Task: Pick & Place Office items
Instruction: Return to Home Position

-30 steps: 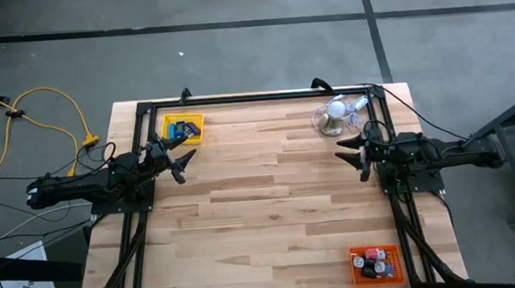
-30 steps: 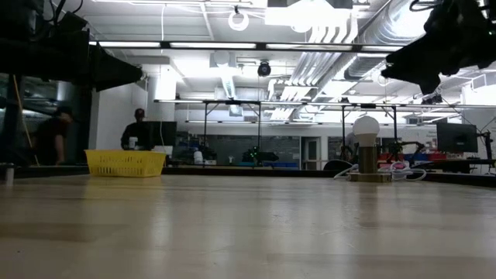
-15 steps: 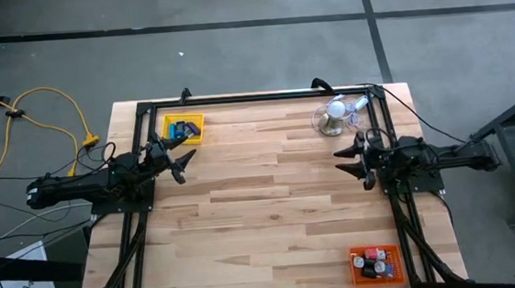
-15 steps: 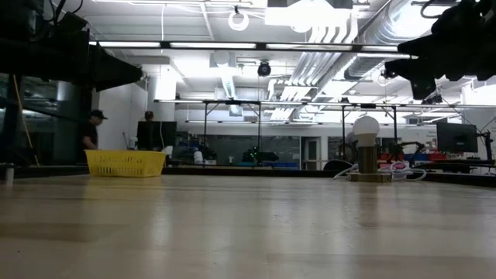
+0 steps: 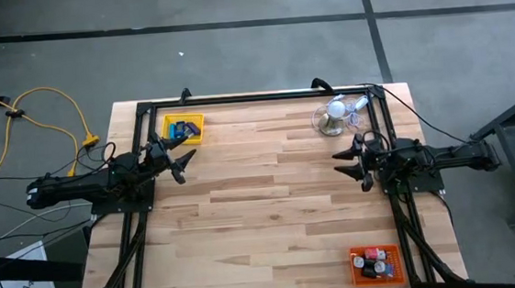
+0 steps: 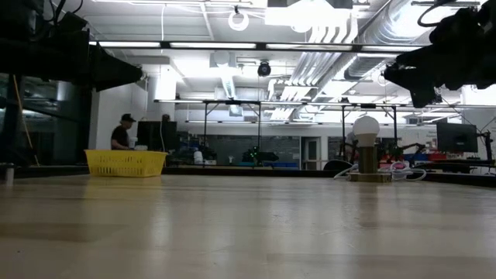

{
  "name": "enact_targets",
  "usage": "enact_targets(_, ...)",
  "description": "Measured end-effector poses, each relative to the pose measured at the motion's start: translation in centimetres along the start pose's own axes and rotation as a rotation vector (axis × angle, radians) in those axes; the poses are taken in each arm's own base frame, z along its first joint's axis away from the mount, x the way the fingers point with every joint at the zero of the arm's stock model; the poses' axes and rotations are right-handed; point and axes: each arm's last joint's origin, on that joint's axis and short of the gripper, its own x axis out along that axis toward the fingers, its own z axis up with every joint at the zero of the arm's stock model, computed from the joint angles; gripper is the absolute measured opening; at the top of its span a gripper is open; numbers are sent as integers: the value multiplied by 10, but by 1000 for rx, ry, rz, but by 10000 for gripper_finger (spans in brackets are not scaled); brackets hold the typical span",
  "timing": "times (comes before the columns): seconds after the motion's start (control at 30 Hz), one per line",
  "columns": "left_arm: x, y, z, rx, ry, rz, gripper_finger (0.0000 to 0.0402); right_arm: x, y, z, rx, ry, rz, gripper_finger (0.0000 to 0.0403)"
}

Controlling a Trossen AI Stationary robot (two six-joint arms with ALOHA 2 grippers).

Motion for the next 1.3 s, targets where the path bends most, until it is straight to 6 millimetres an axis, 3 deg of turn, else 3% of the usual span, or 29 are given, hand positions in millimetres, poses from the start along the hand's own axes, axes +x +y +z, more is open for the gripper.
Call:
enact_targets(0.33, 0, 0, 0, 0, 0, 0, 243, 0, 1, -4, -61, 55, 71, 183)
enact_targets(1.3, 0, 0, 0, 0, 0, 0, 243, 1, 1, -6, -88, 68, 66, 183)
